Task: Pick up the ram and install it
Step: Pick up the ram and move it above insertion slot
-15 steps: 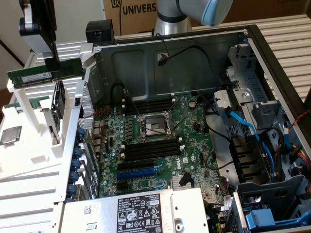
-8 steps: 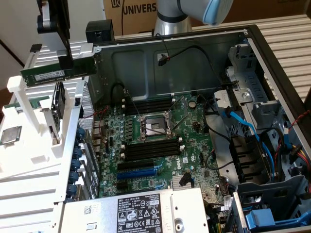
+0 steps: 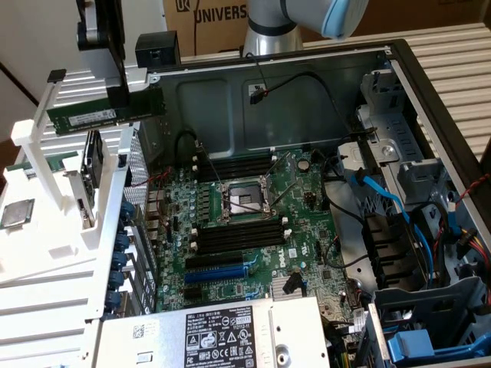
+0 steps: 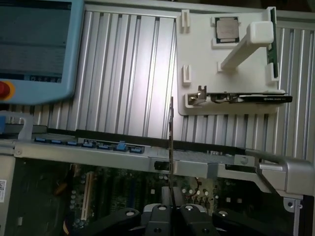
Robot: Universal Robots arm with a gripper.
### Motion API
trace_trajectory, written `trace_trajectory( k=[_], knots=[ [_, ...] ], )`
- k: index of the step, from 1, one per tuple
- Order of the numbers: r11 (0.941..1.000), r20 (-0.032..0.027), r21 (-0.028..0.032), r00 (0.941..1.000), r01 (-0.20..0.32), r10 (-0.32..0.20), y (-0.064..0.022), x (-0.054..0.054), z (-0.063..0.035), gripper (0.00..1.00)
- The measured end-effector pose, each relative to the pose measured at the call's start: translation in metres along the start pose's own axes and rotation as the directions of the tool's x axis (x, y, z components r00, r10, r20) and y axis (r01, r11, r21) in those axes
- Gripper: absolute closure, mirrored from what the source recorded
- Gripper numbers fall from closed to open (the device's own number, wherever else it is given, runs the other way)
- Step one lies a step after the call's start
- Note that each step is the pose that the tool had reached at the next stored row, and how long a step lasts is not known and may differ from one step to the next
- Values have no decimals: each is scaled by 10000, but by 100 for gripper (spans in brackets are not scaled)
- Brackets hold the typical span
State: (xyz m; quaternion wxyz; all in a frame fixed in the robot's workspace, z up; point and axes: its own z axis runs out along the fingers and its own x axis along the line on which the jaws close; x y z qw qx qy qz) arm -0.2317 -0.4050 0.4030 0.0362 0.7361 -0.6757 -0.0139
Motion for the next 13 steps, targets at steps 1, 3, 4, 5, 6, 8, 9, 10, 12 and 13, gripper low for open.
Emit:
trace_trajectory(
  k=[1, 3, 4, 5, 6, 8, 9, 10, 12, 13],
  knots=[
    [10000, 0, -1, 10000, 0, 0, -26, 2, -2, 87],
    [10000, -1, -1, 10000, -1, 1, -95, 8, -7, 87],
    [10000, -1, -1, 10000, -1, 1, -127, 11, -9, 87],
    [10000, -1, -1, 10000, -1, 1, -159, 14, -11, 87],
    [10000, -2, -1, 10000, 0, 0, -188, 17, -13, 87],
    [10000, -1, -1, 10000, -1, 1, -266, 23, -18, 87],
    [10000, -1, -1, 10000, -2, 2, -310, 27, -21, 87],
    [10000, -2, -2, 10000, -1, 1, -356, 32, -25, 87],
    [10000, -1, -2, 10000, 0, 0, -426, 38, -29, 87],
    [10000, -1, -2, 10000, -1, 1, -470, 42, -32, 87]
  ],
)
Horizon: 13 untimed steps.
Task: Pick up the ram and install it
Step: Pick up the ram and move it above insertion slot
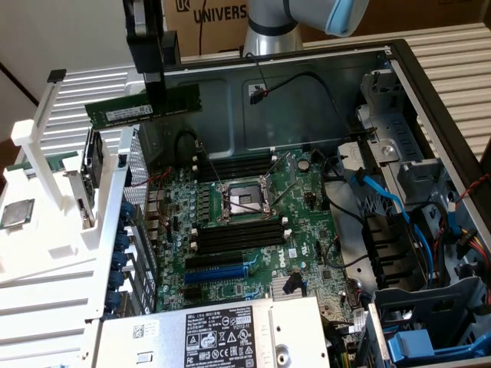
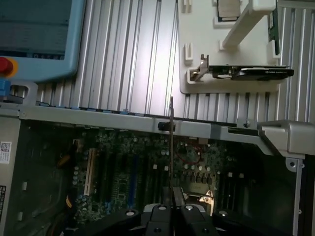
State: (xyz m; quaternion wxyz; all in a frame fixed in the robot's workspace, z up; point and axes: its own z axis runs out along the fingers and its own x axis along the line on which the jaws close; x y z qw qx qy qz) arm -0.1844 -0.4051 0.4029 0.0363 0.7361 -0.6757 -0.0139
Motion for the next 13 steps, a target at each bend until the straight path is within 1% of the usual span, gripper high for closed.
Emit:
trace_trajectory(
  k=[4, 13],
  knots=[
    [10000, 0, -1, 10000, 0, 0, -157, 13, -9, 87],
    [10000, 1, -13, 10000, 0, 0, -557, 49, -30, 87]
  ],
)
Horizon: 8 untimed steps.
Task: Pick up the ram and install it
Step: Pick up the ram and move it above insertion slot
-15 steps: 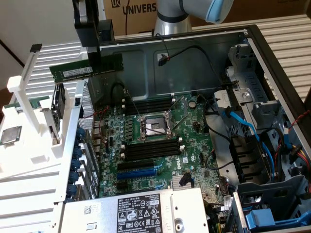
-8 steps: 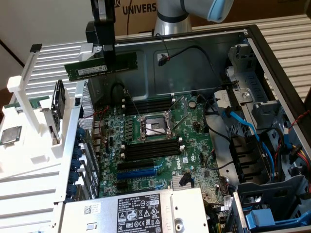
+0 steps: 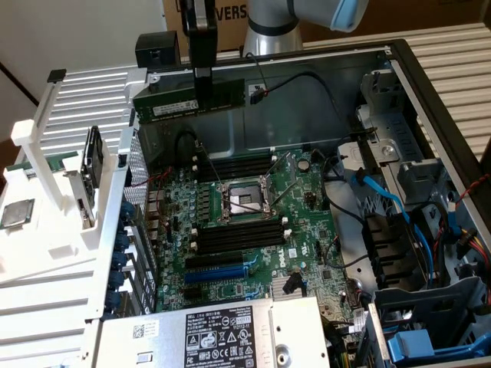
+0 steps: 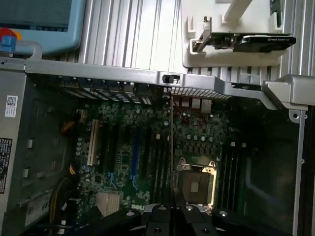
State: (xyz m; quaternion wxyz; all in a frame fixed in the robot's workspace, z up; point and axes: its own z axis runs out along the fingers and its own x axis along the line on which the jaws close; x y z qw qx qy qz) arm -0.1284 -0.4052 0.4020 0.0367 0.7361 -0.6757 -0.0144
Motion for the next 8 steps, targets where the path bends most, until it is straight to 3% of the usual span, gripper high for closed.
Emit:
trace_trajectory(
  k=[8],
  knots=[
    [10000, -1, -9, 10000, 1, -1, -325, 28, -14, 87]
  ],
)
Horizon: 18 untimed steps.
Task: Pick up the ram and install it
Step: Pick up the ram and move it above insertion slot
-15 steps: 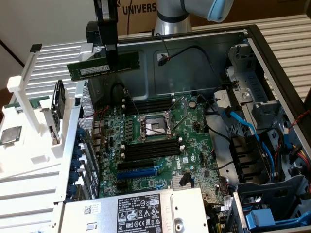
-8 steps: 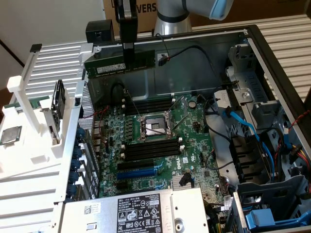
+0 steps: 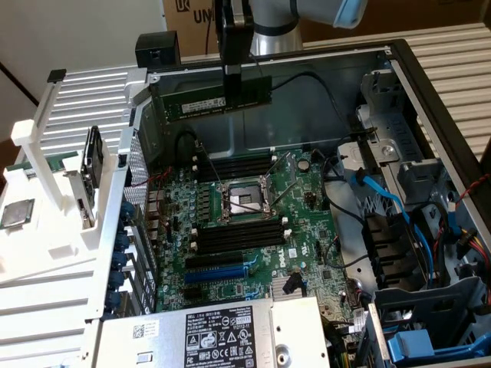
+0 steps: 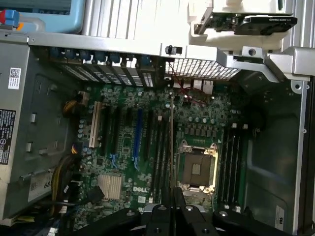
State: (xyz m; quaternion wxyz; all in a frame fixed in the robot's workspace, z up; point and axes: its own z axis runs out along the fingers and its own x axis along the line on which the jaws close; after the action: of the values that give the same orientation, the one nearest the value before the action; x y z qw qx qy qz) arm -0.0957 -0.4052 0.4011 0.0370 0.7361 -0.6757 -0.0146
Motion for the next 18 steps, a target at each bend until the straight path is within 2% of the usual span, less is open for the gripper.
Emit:
trace_trajectory(
  k=[8, 12, 18],
  knots=[
    [10000, 3, -11, 10000, 0, 0, -154, 12, 30, 87],
    [10000, 2, -18, 10000, 1, -1, -208, 12, 85, 87],
    [10000, 2, -18, 10000, 0, 0, -230, 10, 176, 87]
  ],
)
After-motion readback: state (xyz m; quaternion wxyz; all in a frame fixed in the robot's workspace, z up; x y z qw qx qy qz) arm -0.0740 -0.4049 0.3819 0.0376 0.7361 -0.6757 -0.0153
